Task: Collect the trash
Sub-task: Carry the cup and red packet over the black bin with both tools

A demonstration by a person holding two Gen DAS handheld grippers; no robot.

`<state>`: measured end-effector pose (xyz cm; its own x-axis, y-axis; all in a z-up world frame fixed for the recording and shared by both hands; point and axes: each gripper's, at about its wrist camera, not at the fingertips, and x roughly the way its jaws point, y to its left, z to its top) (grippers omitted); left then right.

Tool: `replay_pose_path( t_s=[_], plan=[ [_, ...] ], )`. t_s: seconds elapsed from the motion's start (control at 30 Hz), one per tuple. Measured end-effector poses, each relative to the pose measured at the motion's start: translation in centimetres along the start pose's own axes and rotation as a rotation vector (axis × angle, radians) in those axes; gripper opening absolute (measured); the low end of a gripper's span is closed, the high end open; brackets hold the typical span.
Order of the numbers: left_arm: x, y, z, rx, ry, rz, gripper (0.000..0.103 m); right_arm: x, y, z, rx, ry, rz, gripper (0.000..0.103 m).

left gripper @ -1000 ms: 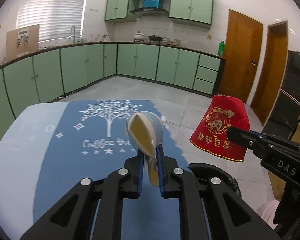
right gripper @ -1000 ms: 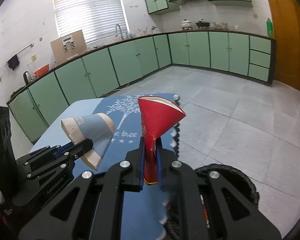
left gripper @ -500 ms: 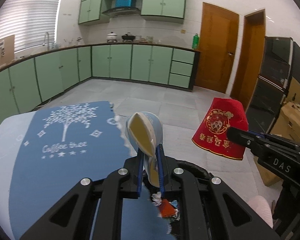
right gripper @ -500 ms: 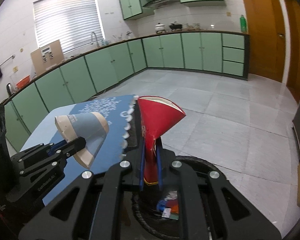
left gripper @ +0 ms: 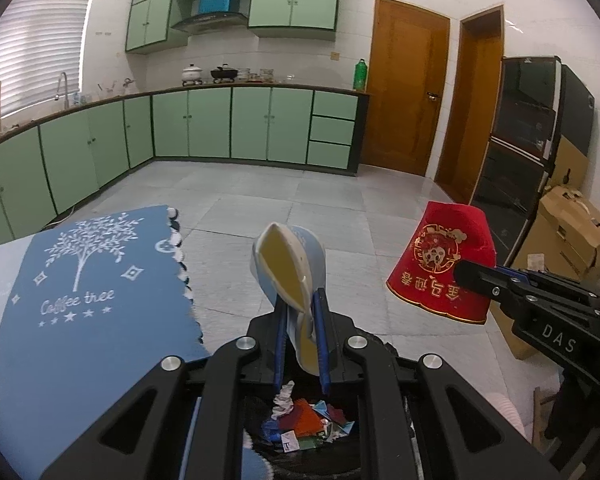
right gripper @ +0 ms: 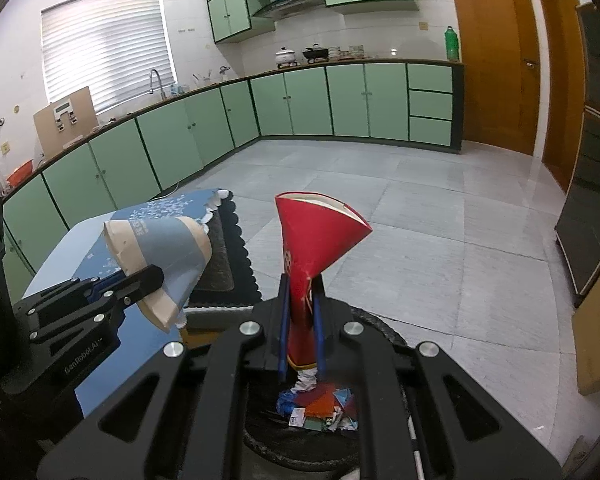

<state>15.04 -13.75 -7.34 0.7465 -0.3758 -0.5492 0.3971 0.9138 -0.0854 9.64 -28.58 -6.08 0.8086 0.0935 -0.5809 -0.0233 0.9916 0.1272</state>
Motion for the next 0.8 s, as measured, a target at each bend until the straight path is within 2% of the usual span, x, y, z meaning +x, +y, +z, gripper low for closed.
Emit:
replay_pose_path(
  t_s=[0.3, 0.7, 0.8],
  plan=[
    [2.7, -1.7, -0.7, 0.025, 0.05, -0.04, 0.013, 0.3, -1.7, -1.3, 0.036, 0.032, -0.036, 0.009],
    [6.5, -2.1, -1.9, 0.024, 0.11, -0.026, 0.014, 4.2, -3.3, -2.5, 0.066, 0.113, -0.038, 0.01],
    [7.5, -2.0, -2.1, 0.023, 0.134, -0.03, 0.016, 5.7, -3.4, -2.7, 0.074, 0.143, -0.026, 0.012]
  ],
)
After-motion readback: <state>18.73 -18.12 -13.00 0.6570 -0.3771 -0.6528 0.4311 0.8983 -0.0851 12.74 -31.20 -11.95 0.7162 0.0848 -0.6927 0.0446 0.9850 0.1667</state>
